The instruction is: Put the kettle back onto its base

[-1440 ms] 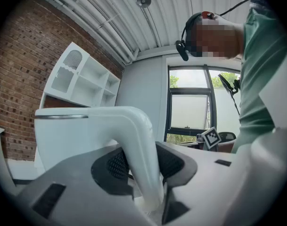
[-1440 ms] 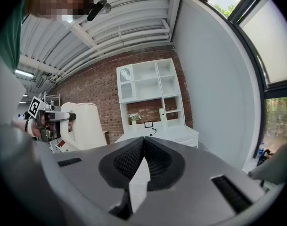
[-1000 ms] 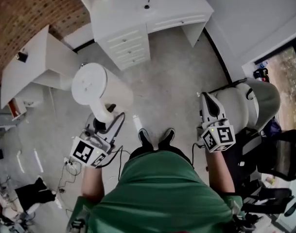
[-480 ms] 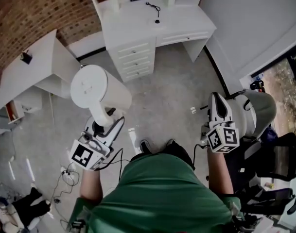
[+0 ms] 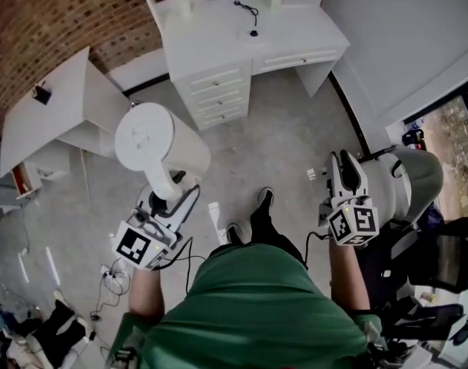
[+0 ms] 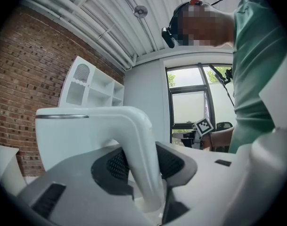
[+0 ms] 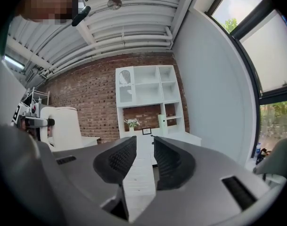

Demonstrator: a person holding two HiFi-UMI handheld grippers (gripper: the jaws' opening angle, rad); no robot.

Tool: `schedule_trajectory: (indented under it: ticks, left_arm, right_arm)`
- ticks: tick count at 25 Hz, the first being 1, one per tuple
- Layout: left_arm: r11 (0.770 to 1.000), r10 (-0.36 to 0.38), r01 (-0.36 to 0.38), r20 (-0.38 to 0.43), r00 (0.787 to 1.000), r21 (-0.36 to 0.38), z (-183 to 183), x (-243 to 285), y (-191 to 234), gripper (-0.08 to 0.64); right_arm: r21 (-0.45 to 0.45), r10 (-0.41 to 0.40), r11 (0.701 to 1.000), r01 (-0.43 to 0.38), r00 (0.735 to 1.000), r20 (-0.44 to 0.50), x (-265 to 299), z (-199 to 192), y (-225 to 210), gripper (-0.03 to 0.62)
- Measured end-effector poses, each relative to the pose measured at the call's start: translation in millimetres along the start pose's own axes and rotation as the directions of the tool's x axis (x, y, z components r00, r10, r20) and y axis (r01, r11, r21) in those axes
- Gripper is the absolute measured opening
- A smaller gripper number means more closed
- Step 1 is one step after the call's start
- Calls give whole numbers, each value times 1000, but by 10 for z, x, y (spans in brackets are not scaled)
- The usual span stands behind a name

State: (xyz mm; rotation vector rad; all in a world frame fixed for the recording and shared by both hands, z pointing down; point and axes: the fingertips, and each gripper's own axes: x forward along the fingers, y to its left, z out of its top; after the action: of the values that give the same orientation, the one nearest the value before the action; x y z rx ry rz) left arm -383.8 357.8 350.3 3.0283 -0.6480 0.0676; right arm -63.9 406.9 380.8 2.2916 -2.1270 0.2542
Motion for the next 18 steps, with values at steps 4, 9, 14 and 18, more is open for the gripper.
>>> schedule_trajectory:
  ticks: [4,9,14,18]
  left_arm:
    - [1000,29,-29,-7,1000,-1,5,251,158,155]
    - [997,71,-70,-19,997,15,117,639,374,155]
    - [996,81,-80,-13,997,42,256,1099,482,155]
    - [995,87,-86,-12,996,44,330,1413,537,155]
  right_arm:
    - [23,53,998,-53,999,5,429,-5,-83,116]
    - [41,128,991,-129,992,16,973,153,-217,107]
    - [48,169,984,-170,985,15,1370,252,-466,100]
    - [58,188,980,-188,982,12,1597,295,-670,95]
